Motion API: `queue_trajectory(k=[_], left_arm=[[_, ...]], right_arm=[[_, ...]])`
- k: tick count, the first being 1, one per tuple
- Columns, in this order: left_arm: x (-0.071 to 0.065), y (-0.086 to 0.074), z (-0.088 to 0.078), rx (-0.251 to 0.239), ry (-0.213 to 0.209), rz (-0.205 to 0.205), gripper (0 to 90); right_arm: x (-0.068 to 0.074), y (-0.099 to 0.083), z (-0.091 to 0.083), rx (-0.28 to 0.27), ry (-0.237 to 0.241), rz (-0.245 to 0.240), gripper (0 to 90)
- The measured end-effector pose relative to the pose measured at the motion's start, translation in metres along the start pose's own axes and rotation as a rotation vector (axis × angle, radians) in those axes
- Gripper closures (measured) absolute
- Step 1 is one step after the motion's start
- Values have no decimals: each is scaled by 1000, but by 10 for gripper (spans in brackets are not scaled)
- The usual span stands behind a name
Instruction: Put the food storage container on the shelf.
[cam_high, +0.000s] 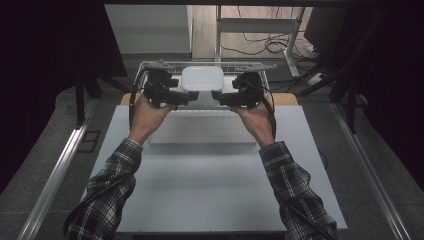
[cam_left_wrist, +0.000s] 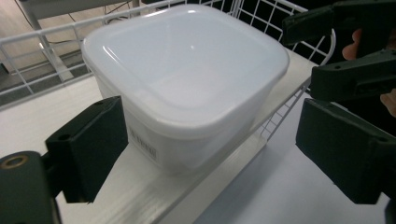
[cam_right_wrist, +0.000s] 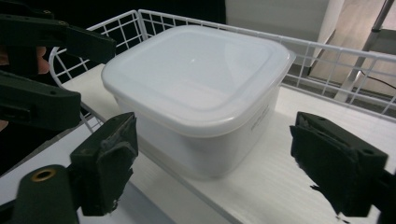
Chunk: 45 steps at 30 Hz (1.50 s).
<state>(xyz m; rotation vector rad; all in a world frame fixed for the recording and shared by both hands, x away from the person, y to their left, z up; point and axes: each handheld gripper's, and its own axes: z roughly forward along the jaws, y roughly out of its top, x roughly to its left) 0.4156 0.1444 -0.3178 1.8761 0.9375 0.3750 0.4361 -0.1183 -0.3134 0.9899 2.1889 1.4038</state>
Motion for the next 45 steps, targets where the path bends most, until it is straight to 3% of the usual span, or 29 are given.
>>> queue_trajectory(k=[13, 19, 34, 45], left_arm=[[-4, -27, -10, -25, -35, 26, 39], [-4, -43, -14, -32, -89, -3, 43], [-14, -71, -19, -31, -71, 37, 27], [-25, -89, -22, -23, -86, 51, 15]], right_arm=[[4, -16, -5, 19, 47, -30, 46], [12, -21, -8, 15, 54, -58, 28], [15, -42, -15, 42, 77, -92, 18], [17, -58, -26, 37, 48, -103, 0]])
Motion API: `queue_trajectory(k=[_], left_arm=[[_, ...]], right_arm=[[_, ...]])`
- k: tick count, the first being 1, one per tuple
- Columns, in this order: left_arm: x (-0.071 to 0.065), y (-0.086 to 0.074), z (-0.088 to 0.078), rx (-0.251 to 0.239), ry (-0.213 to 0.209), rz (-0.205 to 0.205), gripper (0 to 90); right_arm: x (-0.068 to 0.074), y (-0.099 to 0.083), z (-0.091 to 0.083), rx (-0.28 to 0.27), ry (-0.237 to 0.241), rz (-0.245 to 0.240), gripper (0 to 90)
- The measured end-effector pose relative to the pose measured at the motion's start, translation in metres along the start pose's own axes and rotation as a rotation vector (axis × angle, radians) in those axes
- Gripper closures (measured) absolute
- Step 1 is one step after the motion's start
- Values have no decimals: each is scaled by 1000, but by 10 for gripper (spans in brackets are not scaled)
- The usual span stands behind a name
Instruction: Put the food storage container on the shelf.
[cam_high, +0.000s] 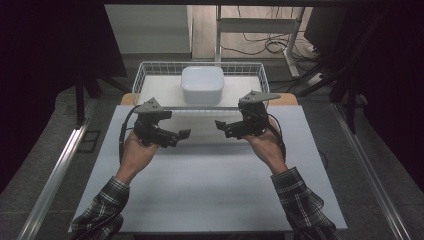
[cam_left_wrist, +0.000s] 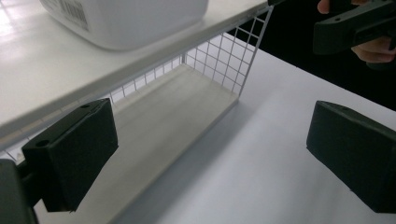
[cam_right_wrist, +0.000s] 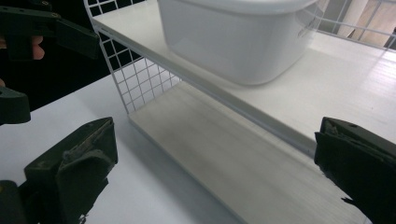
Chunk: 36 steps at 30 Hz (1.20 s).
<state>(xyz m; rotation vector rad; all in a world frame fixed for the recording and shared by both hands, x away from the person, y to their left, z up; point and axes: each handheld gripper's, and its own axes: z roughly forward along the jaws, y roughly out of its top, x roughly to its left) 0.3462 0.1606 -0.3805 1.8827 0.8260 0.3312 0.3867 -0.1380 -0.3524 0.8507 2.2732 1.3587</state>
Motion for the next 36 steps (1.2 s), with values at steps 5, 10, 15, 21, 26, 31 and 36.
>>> queue_trajectory(k=[5, 10, 15, 21, 26, 31, 36], left_arm=[[-6, -11, -1, 13, 11, 11, 10], [-12, -22, -3, -3, 2, 19, 0], [-19, -35, -3, 2, 9, 18, 0], [-23, -51, -2, 6, 5, 5, 0], [-24, -66, -2, -5, -15, -16, 0], [-23, -80, 0, 7, -22, -38, 0], [-25, -89, 1, 20, -15, -44, 0]], right_arm=[[6, -9, -5, 3, 8, -15, 0], [12, -17, -7, 5, 8, -37, 0], [19, -27, -7, 13, 9, -54, 0], [24, -40, -7, 14, 15, -57, 0], [26, -51, -6, 16, 16, -47, 0], [26, -63, -8, 6, 14, -35, 0], [27, -74, -8, 21, 4, -41, 0]])
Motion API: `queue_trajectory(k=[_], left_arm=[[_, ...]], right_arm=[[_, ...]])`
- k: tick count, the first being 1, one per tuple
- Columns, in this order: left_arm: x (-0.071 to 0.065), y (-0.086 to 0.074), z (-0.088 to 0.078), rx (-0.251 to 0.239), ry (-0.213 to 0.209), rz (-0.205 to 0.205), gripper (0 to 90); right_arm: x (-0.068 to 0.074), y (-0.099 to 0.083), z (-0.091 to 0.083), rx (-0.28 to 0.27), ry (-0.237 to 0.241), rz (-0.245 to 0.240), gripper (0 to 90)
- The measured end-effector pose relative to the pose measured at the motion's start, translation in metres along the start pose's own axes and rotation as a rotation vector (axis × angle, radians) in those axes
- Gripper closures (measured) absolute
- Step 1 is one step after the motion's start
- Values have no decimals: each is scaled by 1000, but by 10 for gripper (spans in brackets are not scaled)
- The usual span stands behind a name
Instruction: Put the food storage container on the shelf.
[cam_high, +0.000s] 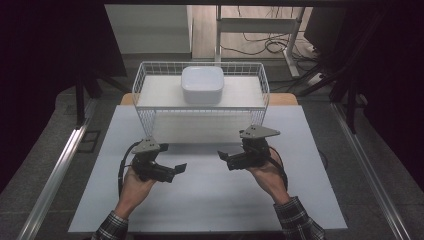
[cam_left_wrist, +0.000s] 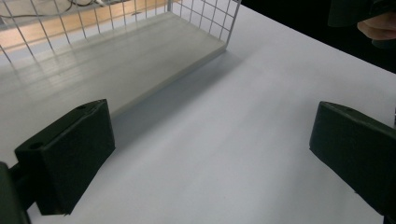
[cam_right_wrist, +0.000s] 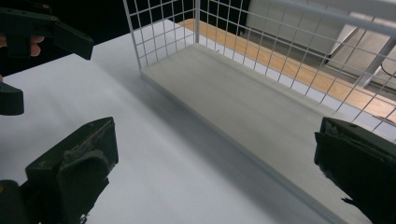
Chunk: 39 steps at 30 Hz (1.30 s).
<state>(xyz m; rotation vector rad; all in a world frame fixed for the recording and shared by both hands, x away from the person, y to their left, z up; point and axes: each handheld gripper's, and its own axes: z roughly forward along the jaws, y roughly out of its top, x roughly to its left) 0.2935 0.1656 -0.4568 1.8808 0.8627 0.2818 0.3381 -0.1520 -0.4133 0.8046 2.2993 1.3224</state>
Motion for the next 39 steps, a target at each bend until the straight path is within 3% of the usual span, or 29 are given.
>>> queue_trajectory(k=[10, 21, 39], left_arm=[[-10, -16, 7, 33, 26, 17, 0], [-15, -31, 8, 56, 56, 40, 0], [-13, -60, -12, 62, 103, -9, 2]], right_arm=[[7, -14, -3, 14, 1, -14, 0], [7, -35, -2, 34, 20, 8, 0], [5, -65, -18, 62, -25, 20, 0]])
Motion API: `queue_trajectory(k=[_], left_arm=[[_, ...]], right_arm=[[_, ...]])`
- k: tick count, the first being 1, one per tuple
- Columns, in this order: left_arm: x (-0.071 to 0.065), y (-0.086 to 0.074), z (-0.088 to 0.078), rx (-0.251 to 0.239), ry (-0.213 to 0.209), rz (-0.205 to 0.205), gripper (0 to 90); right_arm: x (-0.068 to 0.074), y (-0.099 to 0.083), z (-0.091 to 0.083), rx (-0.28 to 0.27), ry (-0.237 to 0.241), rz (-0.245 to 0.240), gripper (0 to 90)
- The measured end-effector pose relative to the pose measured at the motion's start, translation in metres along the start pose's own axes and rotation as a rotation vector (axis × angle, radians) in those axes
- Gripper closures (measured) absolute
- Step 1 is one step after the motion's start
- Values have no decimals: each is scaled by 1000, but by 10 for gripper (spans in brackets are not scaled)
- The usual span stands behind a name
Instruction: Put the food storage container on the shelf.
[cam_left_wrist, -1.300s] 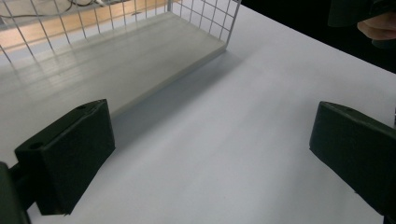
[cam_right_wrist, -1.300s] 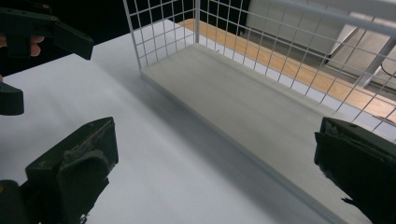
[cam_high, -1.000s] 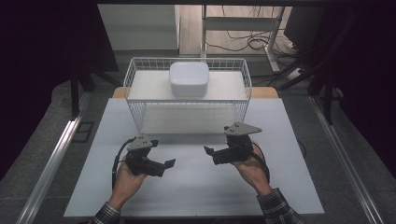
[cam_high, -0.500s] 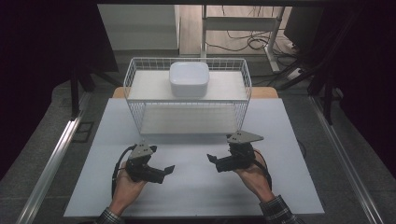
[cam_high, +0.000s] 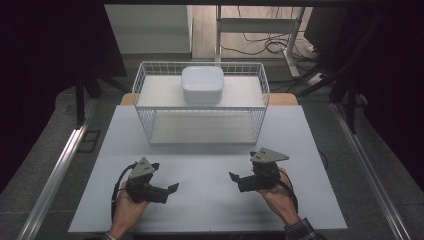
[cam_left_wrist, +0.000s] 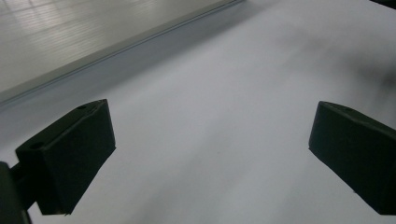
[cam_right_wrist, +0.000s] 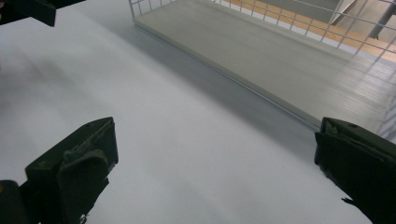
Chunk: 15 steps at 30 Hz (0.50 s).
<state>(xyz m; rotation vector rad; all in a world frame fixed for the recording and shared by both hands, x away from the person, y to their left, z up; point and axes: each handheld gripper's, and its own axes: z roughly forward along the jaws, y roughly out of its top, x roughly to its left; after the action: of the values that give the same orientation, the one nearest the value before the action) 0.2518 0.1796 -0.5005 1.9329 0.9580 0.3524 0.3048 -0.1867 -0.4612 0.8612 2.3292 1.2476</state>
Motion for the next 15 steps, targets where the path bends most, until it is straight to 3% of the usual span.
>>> queue_trajectory(k=[15], left_arm=[[1, -20, -18, 11, 46, -11, 4]], right_arm=[[-6, -22, -25, -1, -49, 33, 0]])
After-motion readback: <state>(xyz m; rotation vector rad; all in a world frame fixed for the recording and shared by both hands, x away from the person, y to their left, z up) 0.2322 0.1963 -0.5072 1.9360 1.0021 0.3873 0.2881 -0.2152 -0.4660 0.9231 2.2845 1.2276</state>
